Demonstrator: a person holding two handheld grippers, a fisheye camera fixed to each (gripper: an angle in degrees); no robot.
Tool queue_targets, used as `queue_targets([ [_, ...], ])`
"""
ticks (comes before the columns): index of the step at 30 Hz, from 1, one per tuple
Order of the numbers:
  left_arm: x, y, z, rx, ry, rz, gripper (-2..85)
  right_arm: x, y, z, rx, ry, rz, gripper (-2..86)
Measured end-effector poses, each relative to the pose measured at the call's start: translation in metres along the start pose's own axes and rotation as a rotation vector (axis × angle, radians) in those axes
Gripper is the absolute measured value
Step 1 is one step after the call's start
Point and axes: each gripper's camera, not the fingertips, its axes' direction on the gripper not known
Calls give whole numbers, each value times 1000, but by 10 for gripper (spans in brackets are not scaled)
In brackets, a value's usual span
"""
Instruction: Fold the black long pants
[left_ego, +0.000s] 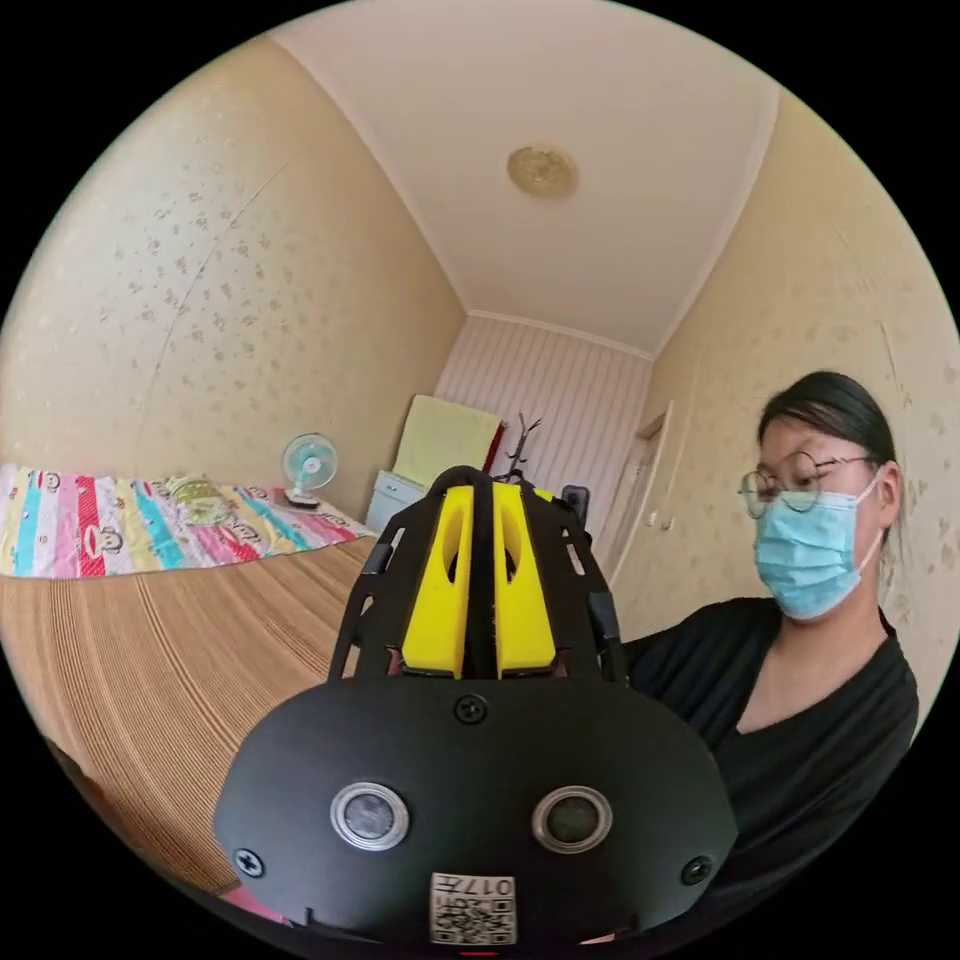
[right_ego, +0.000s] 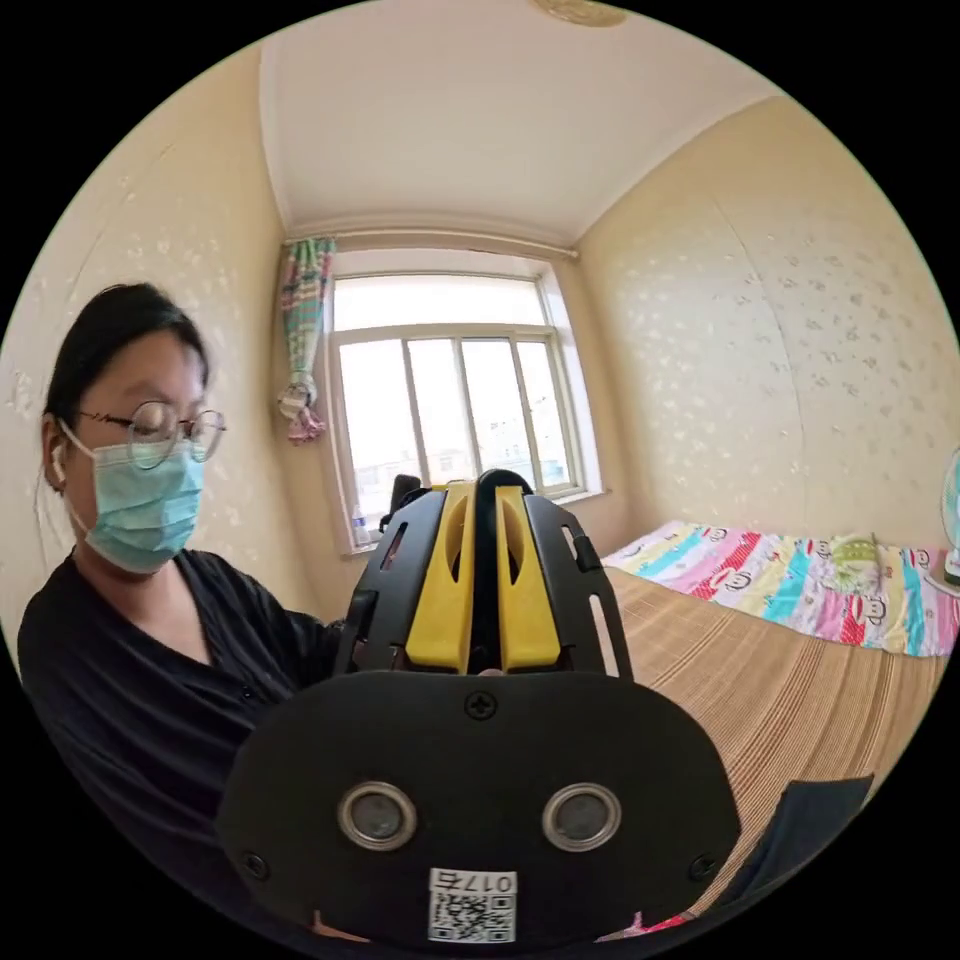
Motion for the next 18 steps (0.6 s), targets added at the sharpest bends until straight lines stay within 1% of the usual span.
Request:
queue_targets([
  [1, -9, -3, 7, -11, -29, -7, 29, 25, -4, 14, -22, 52, 62, 18],
  [3, -49, -22, 35, -43, -107, -37, 31, 59, -13, 37, -58, 127, 100, 17],
  [4, -61, -27, 41, -48, -115, -56, 32, 79, -20, 52, -78, 196, 86, 17],
  [6, -115, -45, 68, -86, -160, -153, 36, 106, -26, 80, -129, 294, 19, 17],
  [8, -149, -47, 89, -147, -235, -167, 38, 137, -21, 103, -185, 308, -9, 17],
  [10, -179, -31, 111, -260, -303, -192, 39, 189, 4, 127, -307, 244, 183, 18],
  [12, -200, 19, 131, -366, -316, -203, 40, 205, 49, 140, -374, 257, 214, 20],
  [13, -202, 35, 134, -384, -301, -207, 40, 208, 84, 142, -404, 253, 232, 21],
  [14, -204, 71, 138, -425, -266, -231, 40, 209, 102, 142, -425, 241, 253, 22],
  [15, -203, 110, 140, -462, -217, -261, 40, 209, 141, 140, -463, 203, 315, 23],
  [16, -199, 130, 140, -481, -190, -269, 40, 201, 184, 132, -482, 145, 374, 25],
  [17, -188, 171, 141, -539, -134, -262, 40, 195, 206, 128, -484, 118, 396, 26],
  [18, -175, 212, 141, -603, -117, -268, 41, 183, 248, 117, -491, 76, 445, 29],
])
